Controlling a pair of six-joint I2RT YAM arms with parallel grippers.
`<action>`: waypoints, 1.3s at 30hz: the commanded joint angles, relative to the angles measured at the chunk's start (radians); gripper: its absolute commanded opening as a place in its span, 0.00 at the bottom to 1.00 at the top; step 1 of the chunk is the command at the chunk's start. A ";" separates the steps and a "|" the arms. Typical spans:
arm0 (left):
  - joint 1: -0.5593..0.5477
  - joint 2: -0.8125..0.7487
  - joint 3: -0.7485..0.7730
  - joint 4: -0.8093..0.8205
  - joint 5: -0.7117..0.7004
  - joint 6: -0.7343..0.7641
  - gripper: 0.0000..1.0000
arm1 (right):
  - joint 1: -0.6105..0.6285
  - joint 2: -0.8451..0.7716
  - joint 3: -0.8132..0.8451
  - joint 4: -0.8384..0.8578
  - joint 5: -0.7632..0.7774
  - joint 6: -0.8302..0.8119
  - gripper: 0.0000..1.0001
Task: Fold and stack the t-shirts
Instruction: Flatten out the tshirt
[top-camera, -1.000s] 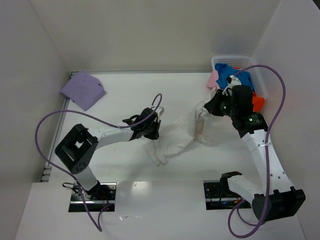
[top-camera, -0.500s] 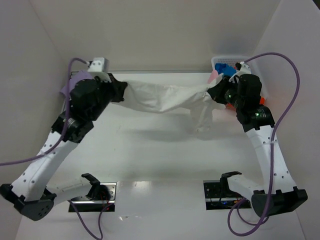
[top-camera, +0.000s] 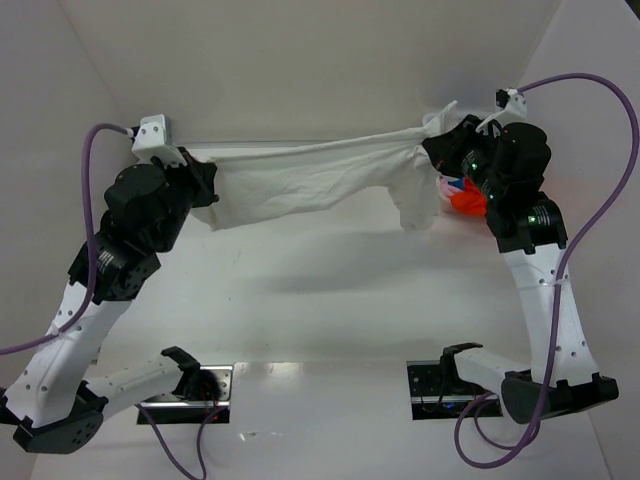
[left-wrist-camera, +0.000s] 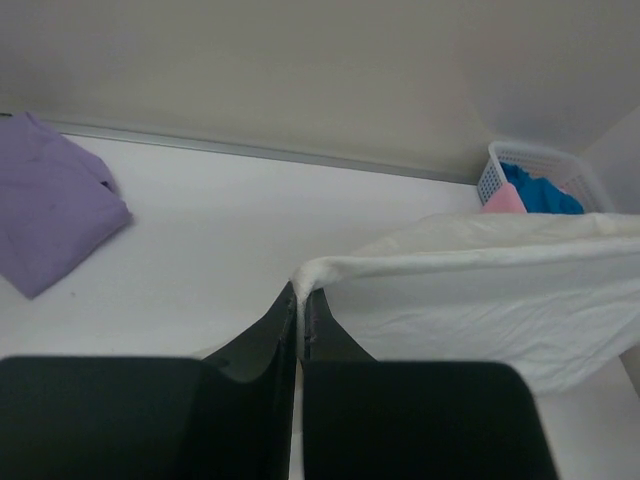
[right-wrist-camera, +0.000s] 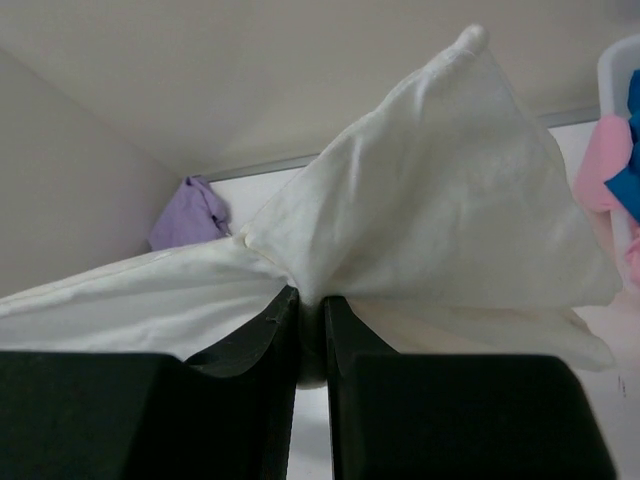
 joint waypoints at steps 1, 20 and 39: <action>0.008 -0.045 0.026 -0.012 -0.088 -0.058 0.00 | -0.005 -0.006 0.009 0.096 0.000 0.011 0.17; 0.008 -0.013 -0.143 -0.001 0.119 -0.090 0.02 | -0.005 -0.095 -0.430 0.204 -0.219 -0.015 0.49; 0.017 -0.077 -0.300 -0.042 0.117 -0.150 0.05 | 0.032 0.105 -0.574 0.279 -0.031 0.118 0.90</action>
